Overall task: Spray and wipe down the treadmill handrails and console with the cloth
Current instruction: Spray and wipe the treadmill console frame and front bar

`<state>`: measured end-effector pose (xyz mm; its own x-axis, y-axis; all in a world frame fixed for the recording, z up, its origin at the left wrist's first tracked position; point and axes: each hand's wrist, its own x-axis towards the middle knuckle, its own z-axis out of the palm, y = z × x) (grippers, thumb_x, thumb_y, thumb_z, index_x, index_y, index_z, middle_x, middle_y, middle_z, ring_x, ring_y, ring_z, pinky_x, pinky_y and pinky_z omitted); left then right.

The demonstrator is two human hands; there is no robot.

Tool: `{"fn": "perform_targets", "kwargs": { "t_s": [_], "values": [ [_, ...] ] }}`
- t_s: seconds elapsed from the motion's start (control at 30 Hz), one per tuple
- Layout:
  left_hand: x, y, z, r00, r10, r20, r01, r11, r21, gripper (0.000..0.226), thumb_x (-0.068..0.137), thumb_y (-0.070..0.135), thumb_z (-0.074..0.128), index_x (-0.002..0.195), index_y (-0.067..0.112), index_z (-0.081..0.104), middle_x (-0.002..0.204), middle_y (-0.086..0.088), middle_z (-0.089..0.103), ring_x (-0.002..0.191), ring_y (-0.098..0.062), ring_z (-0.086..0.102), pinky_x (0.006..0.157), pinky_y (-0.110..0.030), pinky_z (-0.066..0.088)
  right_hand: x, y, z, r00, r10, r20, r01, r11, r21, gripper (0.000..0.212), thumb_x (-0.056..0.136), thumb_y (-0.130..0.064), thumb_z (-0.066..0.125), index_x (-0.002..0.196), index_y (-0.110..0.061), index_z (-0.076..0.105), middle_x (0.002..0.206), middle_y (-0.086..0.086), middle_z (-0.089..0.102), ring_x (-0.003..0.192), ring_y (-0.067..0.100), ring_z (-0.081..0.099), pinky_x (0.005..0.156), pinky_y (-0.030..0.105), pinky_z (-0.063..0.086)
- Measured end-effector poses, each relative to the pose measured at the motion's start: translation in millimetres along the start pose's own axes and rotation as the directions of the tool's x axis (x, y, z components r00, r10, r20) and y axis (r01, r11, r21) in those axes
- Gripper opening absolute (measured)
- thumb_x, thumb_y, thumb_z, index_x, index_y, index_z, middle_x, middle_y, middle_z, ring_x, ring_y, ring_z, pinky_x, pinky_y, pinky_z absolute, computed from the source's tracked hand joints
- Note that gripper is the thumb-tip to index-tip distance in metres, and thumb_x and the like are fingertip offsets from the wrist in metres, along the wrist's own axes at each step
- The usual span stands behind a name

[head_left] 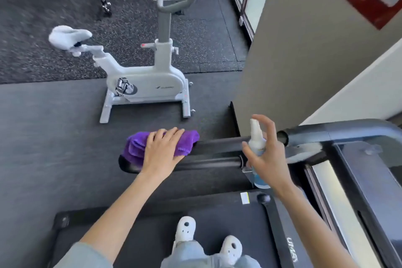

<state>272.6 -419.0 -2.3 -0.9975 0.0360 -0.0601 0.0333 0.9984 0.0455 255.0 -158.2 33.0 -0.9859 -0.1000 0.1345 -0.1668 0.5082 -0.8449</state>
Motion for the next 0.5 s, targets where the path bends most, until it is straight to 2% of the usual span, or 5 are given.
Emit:
{"fn": "perform_targets", "kwargs": {
  "t_s": [0.07,0.17,0.3,0.37,0.5],
  "values": [
    [-6.8,10.3,8.2,0.998,-0.064,0.028,0.062,0.995,0.084,0.078,0.092,0.060,0.042,0.154,0.021,0.015,0.160,0.004,0.022,0.133,-0.025,0.033,0.108,-0.038,0.023,-0.2,3.5,-3.5,0.999,-0.008,0.035,0.007,1.000,0.012,0.064,0.088,-0.002,0.065,0.126,-0.046,0.041,0.064,0.017,0.054,0.052,0.039,0.055,0.060,0.055,0.052],
    [-10.5,14.0,6.1,0.993,-0.101,0.056,0.094,0.989,0.111,0.093,0.082,0.079,0.017,0.154,0.020,0.014,0.160,-0.004,0.022,0.130,-0.032,0.032,0.103,-0.044,0.026,-1.7,5.8,-1.7,0.998,0.001,0.070,-0.002,1.000,0.016,0.061,0.088,-0.002,0.065,0.128,-0.041,0.042,0.065,0.017,0.056,0.053,0.038,0.057,0.063,0.055,0.053],
    [-6.9,-3.4,0.5,0.968,-0.100,0.229,0.107,0.994,-0.015,0.105,0.066,0.086,-0.015,0.154,0.032,0.004,0.161,-0.001,0.014,0.130,-0.029,0.023,0.106,-0.043,0.021,2.0,2.8,7.3,0.991,0.004,0.136,-0.009,0.999,0.038,0.057,0.089,-0.002,0.064,0.129,-0.036,0.042,0.069,0.019,0.055,0.053,0.041,0.054,0.062,0.057,0.052],
    [-2.6,-11.1,-2.4,0.986,-0.058,0.158,0.064,0.997,-0.031,0.090,0.077,0.077,-0.015,0.153,0.037,0.014,0.155,0.006,0.031,0.120,-0.024,0.032,0.099,-0.038,0.026,5.0,0.6,12.8,0.987,-0.004,0.163,-0.003,0.999,0.041,0.057,0.090,-0.002,0.064,0.129,-0.037,0.042,0.069,0.018,0.054,0.054,0.041,0.053,0.062,0.058,0.052],
    [-13.5,-29.3,5.0,0.983,0.008,-0.183,-0.015,0.999,-0.037,0.064,0.090,0.065,0.024,0.131,0.032,0.060,0.111,0.004,0.069,0.103,-0.026,0.054,0.097,-0.044,0.033,8.5,-0.6,15.9,0.986,-0.014,0.164,0.005,0.998,0.056,0.060,0.090,-0.002,0.065,0.126,-0.043,0.041,0.070,0.012,0.055,0.055,0.038,0.053,0.062,0.057,0.053]
  ]
}}
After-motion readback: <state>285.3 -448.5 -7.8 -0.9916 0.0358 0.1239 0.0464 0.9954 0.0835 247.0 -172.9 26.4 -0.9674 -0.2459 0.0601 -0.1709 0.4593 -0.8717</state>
